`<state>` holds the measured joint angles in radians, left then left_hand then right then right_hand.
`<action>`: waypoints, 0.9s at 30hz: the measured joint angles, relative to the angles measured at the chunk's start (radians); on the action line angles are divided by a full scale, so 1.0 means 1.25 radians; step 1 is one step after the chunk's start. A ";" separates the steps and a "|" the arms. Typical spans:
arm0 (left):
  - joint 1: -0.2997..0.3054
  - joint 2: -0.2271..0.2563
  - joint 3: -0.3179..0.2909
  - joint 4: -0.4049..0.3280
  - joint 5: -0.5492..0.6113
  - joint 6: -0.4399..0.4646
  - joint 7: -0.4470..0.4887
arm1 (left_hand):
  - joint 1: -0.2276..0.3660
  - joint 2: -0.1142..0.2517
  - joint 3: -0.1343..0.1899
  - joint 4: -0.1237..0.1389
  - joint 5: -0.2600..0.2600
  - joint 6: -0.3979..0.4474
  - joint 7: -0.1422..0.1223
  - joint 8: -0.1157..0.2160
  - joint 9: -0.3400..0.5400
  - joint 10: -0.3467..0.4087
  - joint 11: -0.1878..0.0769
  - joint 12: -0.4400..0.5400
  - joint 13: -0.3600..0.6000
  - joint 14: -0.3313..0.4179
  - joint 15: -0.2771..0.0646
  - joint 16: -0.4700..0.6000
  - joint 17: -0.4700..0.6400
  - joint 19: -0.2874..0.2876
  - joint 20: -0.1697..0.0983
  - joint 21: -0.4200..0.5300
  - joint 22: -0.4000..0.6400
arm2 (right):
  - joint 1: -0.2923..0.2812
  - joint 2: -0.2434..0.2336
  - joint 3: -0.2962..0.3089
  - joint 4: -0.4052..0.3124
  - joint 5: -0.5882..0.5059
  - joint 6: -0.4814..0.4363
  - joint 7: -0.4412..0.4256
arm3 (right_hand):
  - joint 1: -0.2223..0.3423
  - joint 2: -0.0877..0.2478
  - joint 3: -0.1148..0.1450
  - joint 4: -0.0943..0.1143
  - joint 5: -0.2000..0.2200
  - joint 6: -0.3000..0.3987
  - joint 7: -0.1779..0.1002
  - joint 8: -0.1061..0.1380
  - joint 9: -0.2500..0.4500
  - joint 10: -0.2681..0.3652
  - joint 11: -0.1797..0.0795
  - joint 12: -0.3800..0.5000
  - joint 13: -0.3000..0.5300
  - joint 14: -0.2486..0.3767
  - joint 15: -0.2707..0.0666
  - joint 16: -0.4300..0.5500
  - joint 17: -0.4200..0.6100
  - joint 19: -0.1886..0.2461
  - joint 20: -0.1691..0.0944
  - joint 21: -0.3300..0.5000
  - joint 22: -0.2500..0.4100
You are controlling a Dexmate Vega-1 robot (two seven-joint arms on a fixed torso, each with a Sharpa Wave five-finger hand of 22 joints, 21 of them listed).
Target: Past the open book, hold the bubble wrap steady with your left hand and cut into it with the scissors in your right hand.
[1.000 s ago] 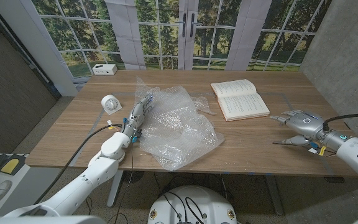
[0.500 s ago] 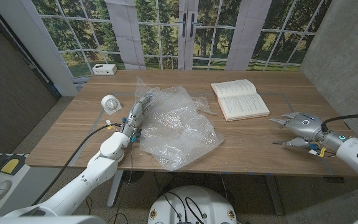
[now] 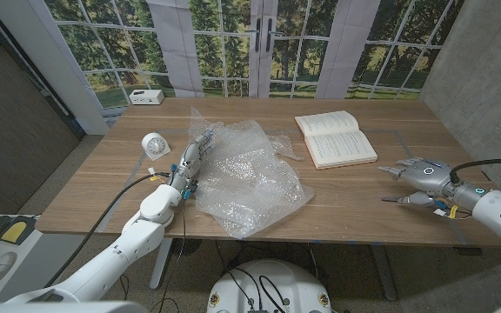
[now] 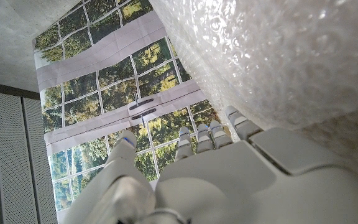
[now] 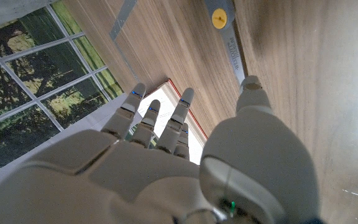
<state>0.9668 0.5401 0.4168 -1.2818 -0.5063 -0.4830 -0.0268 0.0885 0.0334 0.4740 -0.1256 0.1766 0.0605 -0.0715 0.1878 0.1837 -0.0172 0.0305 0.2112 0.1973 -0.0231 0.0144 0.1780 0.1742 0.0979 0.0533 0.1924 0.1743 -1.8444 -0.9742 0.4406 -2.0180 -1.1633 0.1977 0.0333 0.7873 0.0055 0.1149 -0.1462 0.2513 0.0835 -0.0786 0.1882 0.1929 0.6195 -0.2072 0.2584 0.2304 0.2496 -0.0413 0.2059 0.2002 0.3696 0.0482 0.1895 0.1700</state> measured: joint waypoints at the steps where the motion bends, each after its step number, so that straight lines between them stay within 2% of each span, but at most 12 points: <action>1: -0.001 -0.001 0.000 0.001 0.000 0.000 -0.001 | 0.000 0.000 0.000 0.000 0.000 0.000 0.000 0.000 0.000 0.000 0.000 0.000 0.000 0.000 0.000 0.000 0.000 0.000 0.000 0.000 0.000 | 0.001 -0.001 0.000 0.000 0.000 0.002 0.003 | 0.000 0.000 0.000 0.000 0.000 0.000 0.000 0.000 0.000 0.000 0.000 0.000 0.000 0.000 0.000 0.000 0.000 0.000 0.000 0.000 0.000; 11: -0.004 -0.003 0.002 0.007 -0.002 0.000 -0.005 | 0.000 0.000 0.000 0.000 0.000 0.000 0.000 0.000 0.000 0.000 0.000 0.000 0.000 0.000 0.000 0.000 0.000 0.000 0.000 0.000 0.000 | 0.009 -0.003 0.006 0.000 0.000 0.017 0.028 | 0.000 0.000 0.003 0.003 -0.006 0.000 0.000 0.000 0.000 0.023 0.000 0.012 0.004 0.000 0.000 0.000 0.000 0.000 0.000 0.000 0.000; 25: -0.005 -0.004 0.003 0.009 -0.003 0.001 -0.009 | 0.000 0.000 0.000 0.000 0.000 0.000 0.000 0.000 0.000 0.000 0.000 0.000 0.000 0.000 0.000 0.000 0.000 0.000 0.000 0.000 0.000 | 0.015 0.000 0.014 0.004 -0.008 0.031 0.055 | 0.010 0.001 0.003 0.003 -0.009 -0.016 0.011 0.000 0.000 0.018 0.001 0.014 0.004 0.000 0.000 0.000 0.000 0.000 0.000 0.000 0.000; 27: -0.006 -0.004 0.004 0.011 -0.004 0.001 -0.010 | 0.000 0.000 0.000 0.000 0.000 0.000 0.000 0.000 0.000 0.000 0.000 0.000 0.000 0.000 0.000 0.000 0.000 0.000 0.000 0.000 0.000 | 0.016 -0.001 0.014 0.005 -0.008 0.031 0.059 | 0.018 0.010 0.006 0.001 -0.009 -0.019 0.010 0.000 0.000 0.014 0.000 0.009 0.004 0.000 0.000 0.000 0.000 0.000 0.000 0.000 0.000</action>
<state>0.9599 0.5347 0.4220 -1.2678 -0.5107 -0.4820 -0.0395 0.0885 0.0335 0.4738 -0.1258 0.1767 0.0605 -0.0715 0.1878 0.1837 -0.0172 0.0305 0.2112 0.1974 -0.0231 0.0143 0.1779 0.1742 0.0979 0.0533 0.1924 0.1744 -1.8251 -0.9749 0.4585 -2.0115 -1.1730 0.2369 0.1070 0.8101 0.0178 0.1229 -0.1444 0.2397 0.0602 -0.0663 0.1882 0.1929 0.6371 -0.2071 0.2699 0.2349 0.2497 -0.0412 0.2059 0.2002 0.3698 0.0483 0.1895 0.1699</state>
